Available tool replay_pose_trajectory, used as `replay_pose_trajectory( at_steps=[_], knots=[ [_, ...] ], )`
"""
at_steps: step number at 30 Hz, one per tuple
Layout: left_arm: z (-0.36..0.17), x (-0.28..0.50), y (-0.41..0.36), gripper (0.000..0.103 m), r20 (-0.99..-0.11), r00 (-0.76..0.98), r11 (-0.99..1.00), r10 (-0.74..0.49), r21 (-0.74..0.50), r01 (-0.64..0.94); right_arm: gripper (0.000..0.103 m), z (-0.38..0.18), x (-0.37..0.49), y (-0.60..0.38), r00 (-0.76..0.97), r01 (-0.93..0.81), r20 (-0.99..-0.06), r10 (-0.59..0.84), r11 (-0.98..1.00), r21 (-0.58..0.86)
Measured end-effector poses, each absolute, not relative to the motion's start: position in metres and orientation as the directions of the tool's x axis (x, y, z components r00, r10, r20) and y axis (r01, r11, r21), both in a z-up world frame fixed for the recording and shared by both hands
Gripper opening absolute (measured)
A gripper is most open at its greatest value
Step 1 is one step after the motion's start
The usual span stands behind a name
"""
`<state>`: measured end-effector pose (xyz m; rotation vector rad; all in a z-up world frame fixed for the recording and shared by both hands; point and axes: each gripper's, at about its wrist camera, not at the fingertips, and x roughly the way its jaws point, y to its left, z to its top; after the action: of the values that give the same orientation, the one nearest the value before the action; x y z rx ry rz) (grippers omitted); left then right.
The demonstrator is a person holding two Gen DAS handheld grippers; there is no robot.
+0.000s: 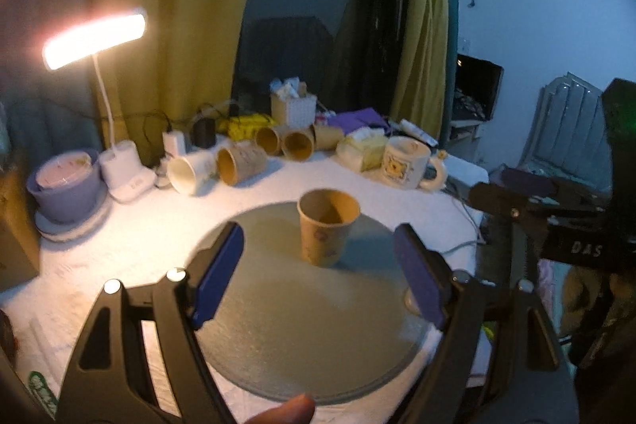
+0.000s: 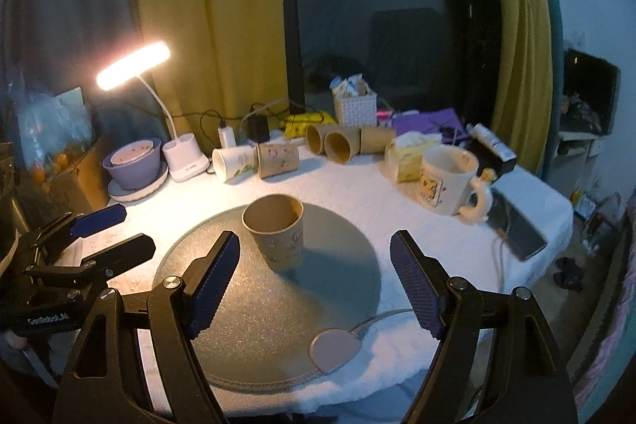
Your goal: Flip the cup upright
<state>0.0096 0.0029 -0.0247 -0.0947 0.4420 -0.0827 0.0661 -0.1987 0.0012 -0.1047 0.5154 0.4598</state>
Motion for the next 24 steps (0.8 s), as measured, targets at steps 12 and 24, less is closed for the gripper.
replay_pose_trajectory(
  at_steps=[12, 24],
  knots=[
    [0.014, -0.022, -0.015, 0.079, -0.279, 0.958, 0.997, -0.065, -0.049, 0.054, 0.081, 0.041, 0.022, -0.215, 0.847, -0.407, -0.386, 0.364, 0.913, -0.034],
    [0.021, -0.034, -0.017, 0.091, -0.219, 0.973, 0.994, -0.073, -0.091, 0.054, 0.081, 0.052, 0.001, -0.221, 0.876, -0.388, -0.332, 0.351, 0.920, -0.051]
  ],
)
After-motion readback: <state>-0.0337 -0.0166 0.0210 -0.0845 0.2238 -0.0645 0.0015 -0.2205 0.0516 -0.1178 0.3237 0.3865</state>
